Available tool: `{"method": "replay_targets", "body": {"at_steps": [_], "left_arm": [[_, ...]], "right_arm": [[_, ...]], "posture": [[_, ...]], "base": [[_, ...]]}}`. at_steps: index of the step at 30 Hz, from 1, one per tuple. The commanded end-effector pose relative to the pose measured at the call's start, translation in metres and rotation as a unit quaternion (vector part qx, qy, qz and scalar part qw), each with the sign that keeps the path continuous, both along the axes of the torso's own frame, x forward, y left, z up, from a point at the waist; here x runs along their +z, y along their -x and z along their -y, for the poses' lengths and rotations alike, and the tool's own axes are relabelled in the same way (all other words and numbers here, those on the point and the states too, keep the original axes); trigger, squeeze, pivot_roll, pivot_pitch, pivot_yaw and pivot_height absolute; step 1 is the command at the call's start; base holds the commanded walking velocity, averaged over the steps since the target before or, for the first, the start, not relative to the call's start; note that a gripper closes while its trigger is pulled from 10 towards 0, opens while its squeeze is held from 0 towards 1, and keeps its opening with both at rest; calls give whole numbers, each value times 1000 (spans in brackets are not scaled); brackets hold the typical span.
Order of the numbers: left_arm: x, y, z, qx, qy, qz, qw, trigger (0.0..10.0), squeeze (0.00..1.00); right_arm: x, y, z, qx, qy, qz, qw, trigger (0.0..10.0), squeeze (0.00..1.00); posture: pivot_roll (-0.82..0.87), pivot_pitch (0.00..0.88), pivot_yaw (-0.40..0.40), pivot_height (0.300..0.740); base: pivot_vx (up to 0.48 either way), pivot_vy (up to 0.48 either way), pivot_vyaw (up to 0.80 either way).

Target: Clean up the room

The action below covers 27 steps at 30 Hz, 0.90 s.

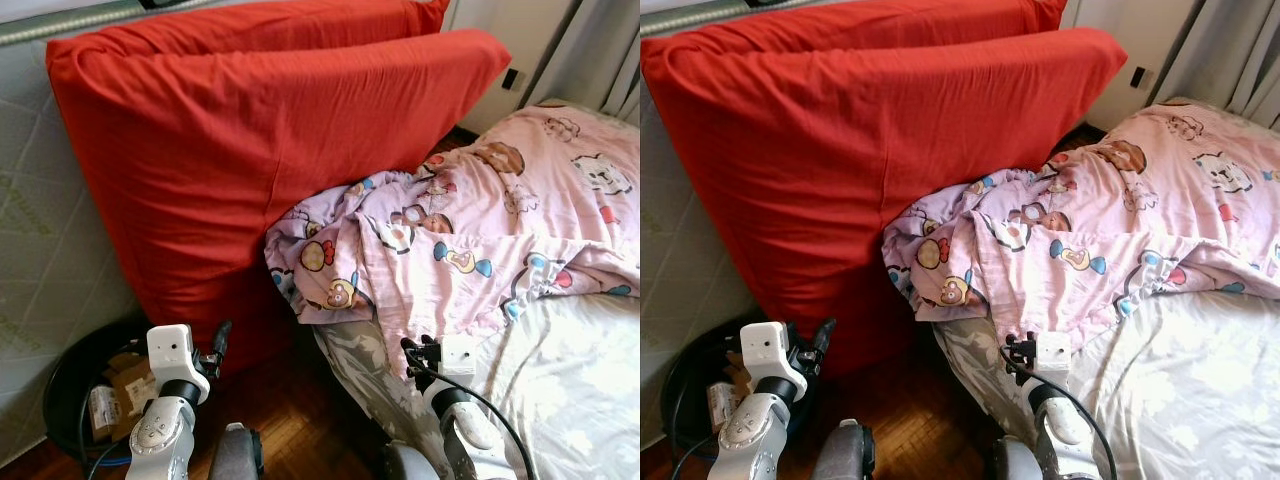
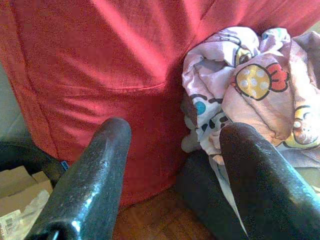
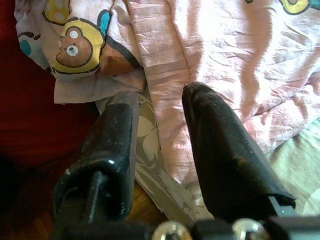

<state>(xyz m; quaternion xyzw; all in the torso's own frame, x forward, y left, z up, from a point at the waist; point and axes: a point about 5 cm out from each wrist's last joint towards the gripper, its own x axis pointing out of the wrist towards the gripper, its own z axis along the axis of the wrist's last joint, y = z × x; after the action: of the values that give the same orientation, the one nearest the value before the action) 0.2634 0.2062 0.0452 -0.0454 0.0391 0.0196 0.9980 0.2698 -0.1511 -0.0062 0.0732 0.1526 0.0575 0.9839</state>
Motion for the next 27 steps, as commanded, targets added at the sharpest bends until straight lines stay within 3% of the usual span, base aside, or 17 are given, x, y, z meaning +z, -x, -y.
{"method": "replay_targets", "body": {"at_steps": [1, 27], "left_arm": [[-2, 0, 1, 0, 4, -7, 1000, 10000, 0], [0, -1, -2, 10, -1, -6, 1000, 10000, 0]], "right_arm": [[-3, 2, 0, 4, 1, -11, 1000, 10000, 0], [-11, 7, -6, 28, 15, -32, 999, 10000, 0]], "posture": [[24, 109, -33, 620], [37, 119, -34, 620]], "base": [[0, 0, 0], [0, 0, 0]]}}
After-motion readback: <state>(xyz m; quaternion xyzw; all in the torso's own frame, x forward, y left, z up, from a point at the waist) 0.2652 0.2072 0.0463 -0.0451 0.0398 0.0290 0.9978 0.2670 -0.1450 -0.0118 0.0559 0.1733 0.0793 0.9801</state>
